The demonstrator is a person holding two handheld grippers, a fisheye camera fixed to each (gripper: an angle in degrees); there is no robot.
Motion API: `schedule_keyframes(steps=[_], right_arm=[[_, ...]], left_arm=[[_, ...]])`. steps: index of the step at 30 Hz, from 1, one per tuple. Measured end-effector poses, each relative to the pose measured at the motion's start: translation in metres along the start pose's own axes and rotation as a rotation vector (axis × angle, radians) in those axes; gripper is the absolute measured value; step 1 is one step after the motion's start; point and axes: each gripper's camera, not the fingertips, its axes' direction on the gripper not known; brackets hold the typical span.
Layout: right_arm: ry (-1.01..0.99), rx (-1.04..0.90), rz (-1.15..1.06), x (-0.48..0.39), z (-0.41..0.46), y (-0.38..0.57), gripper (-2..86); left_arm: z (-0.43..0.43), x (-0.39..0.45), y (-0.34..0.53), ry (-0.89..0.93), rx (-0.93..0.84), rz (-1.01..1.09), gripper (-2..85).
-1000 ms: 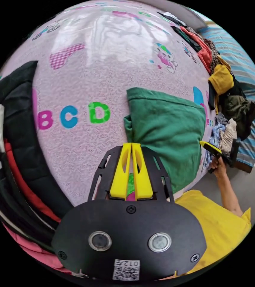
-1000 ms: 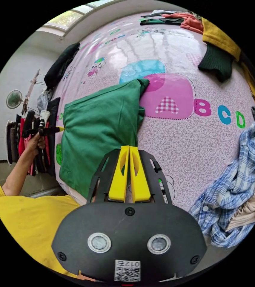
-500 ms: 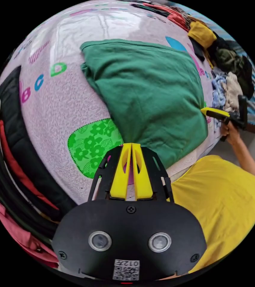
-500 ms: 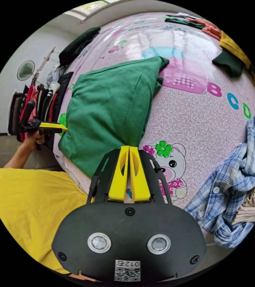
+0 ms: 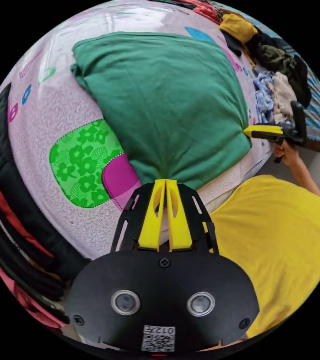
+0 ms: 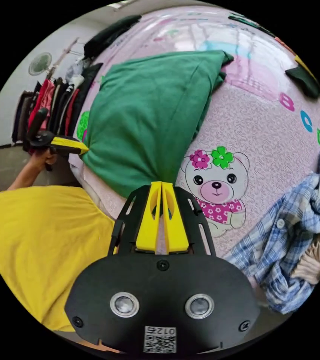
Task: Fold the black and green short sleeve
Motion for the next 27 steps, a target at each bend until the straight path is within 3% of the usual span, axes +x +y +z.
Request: schedule_keyframes(steps=[2,8,10,13,16,21,27], right_arm=[[-0.063,0.011,0.066,0.014,0.001,0.003,0.2],[-0.063,0.055,-0.015,-0.007,-0.015,0.014,0.3],[-0.106,0.013,-0.056,-0.008,-0.006,0.015,0.3],[-0.02,-0.105,-0.032,0.008,0.023,0.013,0.1],[-0.097,-0.1,0.027,0.026,0.023,0.009,0.0],[-0.012,-0.123,-0.022,0.016,0.028,0.002,0.0],[0.008,-0.164,-0.023,0.02,0.031,-0.01,0.1]], left_arm=[[-0.005,-0.02,0.01,0.14,0.038,-0.072,0.3],[-0.031,0.001,0.033,0.048,0.118,0.065,0.4],[-0.019,0.005,0.03,0.037,0.046,0.104,0.4],[-0.006,-0.004,0.029,0.025,-0.019,0.067,0.3],[-0.026,-0.018,0.031,0.061,-0.022,-0.006,0.4],[-0.092,-0.036,0.004,0.043,0.163,-0.024,0.5],[-0.133,-0.08,-0.073,0.197,0.313,-0.172,0.5]])
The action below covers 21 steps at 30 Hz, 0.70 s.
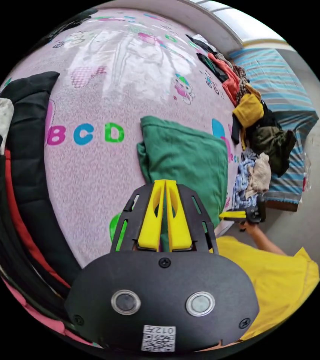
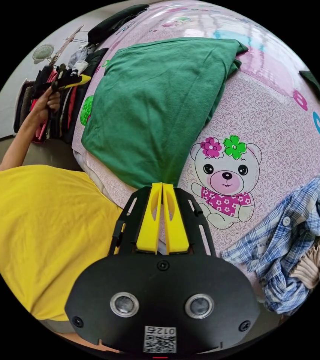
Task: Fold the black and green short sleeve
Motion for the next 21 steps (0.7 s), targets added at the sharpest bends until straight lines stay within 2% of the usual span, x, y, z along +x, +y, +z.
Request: schedule_keyframes(steps=[3,6,9,15,17,20,21], right_arm=[[0.027,-0.013,-0.009,0.0,0.0,-0.005,0.2],[0.035,-0.015,-0.004,0.004,-0.002,-0.009,0.2],[0.025,-0.021,0.0,0.011,-0.005,-0.014,0.2],[-0.006,-0.061,-0.015,0.029,-0.014,-0.028,0.2],[-0.025,-0.078,-0.025,0.037,-0.018,-0.034,0.2],[-0.021,-0.1,-0.049,0.043,-0.024,-0.042,0.2],[-0.018,-0.104,-0.054,0.044,-0.025,-0.044,0.2]], left_arm=[[0.007,0.003,-0.034,0.003,-0.048,0.024,0.4],[0.014,0.0,-0.056,-0.098,-0.097,-0.012,0.4],[0.006,-0.006,-0.064,-0.112,-0.07,-0.074,0.4],[-0.033,-0.008,-0.064,-0.047,0.044,-0.131,0.4],[-0.041,-0.015,-0.068,0.039,0.05,-0.177,0.5],[-0.038,-0.005,-0.079,0.198,0.03,-0.094,0.5],[-0.035,-0.002,-0.082,0.197,0.012,-0.081,0.5]])
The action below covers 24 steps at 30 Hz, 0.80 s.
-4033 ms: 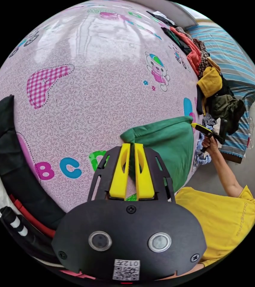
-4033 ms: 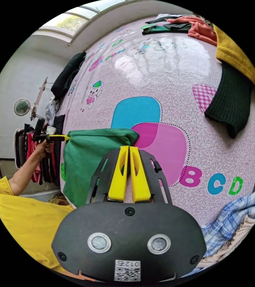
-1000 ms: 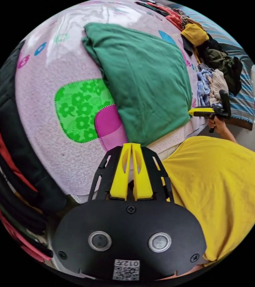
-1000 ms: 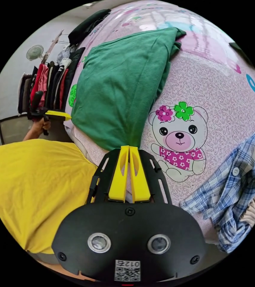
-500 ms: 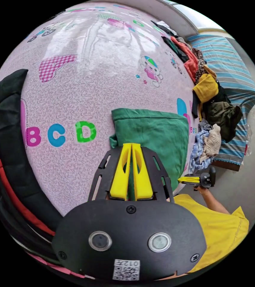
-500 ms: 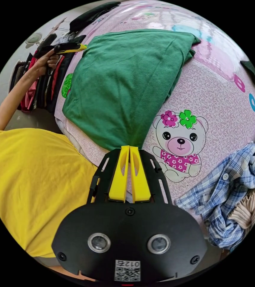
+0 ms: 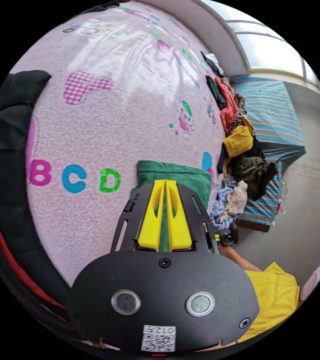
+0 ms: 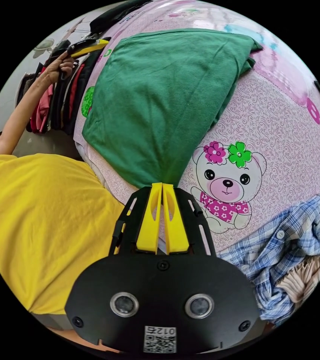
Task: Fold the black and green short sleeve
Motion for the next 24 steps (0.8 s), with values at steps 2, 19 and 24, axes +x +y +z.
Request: schedule_keyframes(steps=[2,19,24], right_arm=[[0.007,-0.016,-0.01,0.004,-0.006,-0.006,0.2],[-0.177,0.477,0.456,0.171,-0.211,-0.099,3.8],[-0.301,0.464,0.657,0.225,-0.226,-0.144,8.8]], left_arm=[[0.012,0.004,-0.008,-0.201,-0.058,-0.042,0.4],[0.012,0.082,-0.019,-0.429,-0.079,0.149,0.3],[0.023,0.082,-0.026,-0.468,-0.127,0.126,0.4]])
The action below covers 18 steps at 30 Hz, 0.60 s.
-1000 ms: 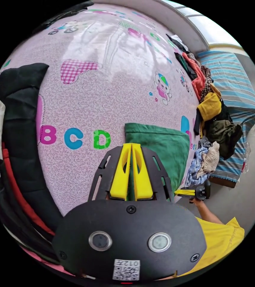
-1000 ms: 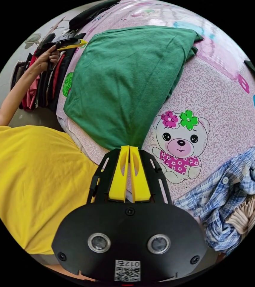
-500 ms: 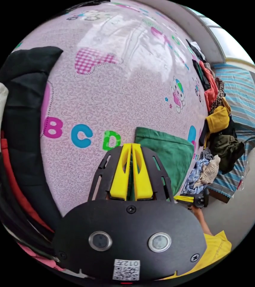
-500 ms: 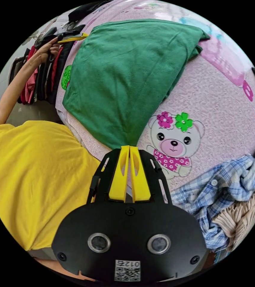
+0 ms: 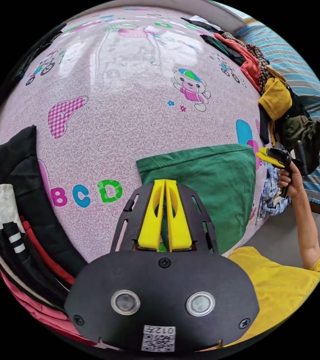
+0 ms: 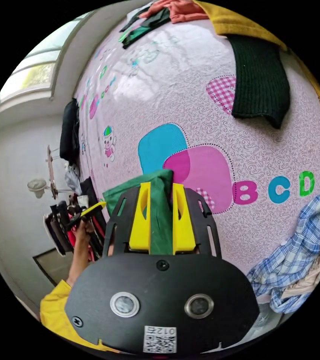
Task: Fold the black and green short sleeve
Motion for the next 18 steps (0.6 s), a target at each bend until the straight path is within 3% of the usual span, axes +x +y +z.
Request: schedule_keyframes(steps=[3,11,18], right_arm=[[0.026,-0.074,0.061,0.002,0.008,-0.028,9.8],[0.073,-0.165,-0.047,-0.018,0.002,-0.063,7.1],[0.023,-0.098,-0.198,-0.032,-0.011,-0.065,2.4]], left_arm=[[0.001,-0.006,-0.002,0.032,-0.009,-0.023,0.4],[-0.004,-0.012,-0.007,0.086,-0.02,-0.024,0.5],[-0.01,-0.018,-0.009,0.125,-0.027,-0.025,0.4]])
